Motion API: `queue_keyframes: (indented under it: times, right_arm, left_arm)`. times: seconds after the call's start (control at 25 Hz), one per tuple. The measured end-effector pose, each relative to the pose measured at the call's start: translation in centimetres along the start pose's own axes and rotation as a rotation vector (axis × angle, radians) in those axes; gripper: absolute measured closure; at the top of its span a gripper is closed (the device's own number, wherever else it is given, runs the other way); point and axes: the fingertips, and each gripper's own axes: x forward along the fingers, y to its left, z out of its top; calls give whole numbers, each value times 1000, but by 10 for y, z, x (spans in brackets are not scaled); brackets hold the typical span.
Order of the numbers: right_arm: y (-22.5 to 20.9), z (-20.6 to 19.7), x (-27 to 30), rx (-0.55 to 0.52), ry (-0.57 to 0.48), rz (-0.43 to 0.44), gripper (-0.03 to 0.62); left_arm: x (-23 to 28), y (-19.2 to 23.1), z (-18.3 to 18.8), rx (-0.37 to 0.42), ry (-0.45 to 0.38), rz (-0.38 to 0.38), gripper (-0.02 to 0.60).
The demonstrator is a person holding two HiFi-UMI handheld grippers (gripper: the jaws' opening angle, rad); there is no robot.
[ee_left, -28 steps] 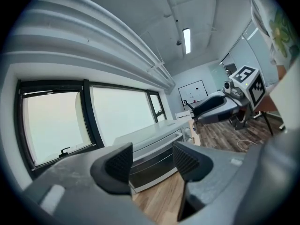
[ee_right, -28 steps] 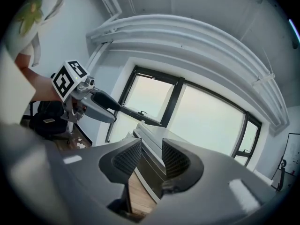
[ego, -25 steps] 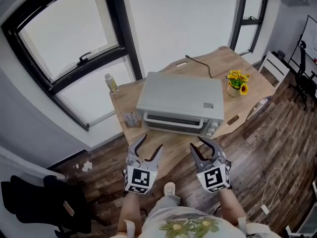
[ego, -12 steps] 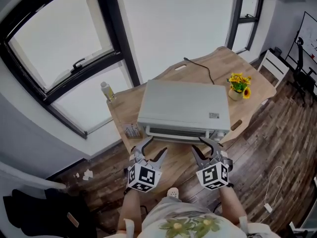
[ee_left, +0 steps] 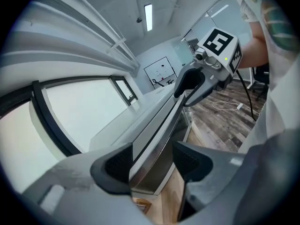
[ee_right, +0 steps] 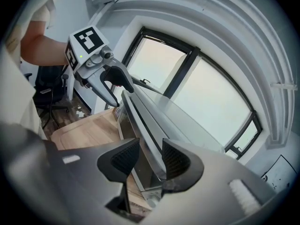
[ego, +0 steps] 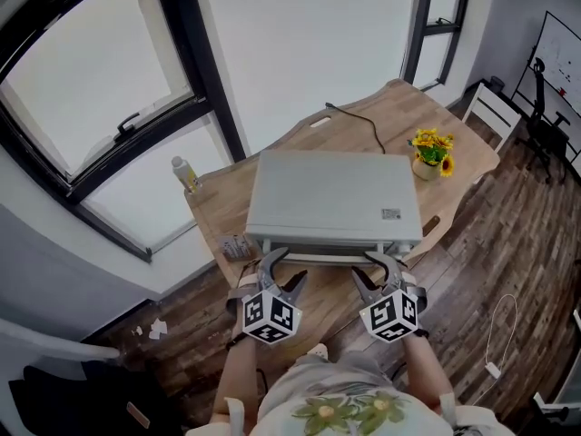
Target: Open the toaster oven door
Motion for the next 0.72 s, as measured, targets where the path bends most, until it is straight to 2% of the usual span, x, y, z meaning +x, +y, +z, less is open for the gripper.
queue_keyframes:
  times: [0.28, 0.48, 0.56, 0.72]
  right_arm:
    - [2, -6, 3, -17, 22, -13, 439]
    - [3, -6, 5, -20, 37, -13, 437]
    - [4, -7, 4, 1, 36, -7, 469]
    - [4, -8, 2, 7, 42, -9, 477]
  left_arm:
    - [13, -5, -3, 10, 16, -25, 319]
    - [14, -3, -5, -69, -14, -6, 321]
    - [12, -4, -5, -104, -21, -8, 336]
    - [11, -4, -5, -144, -28, -7, 353]
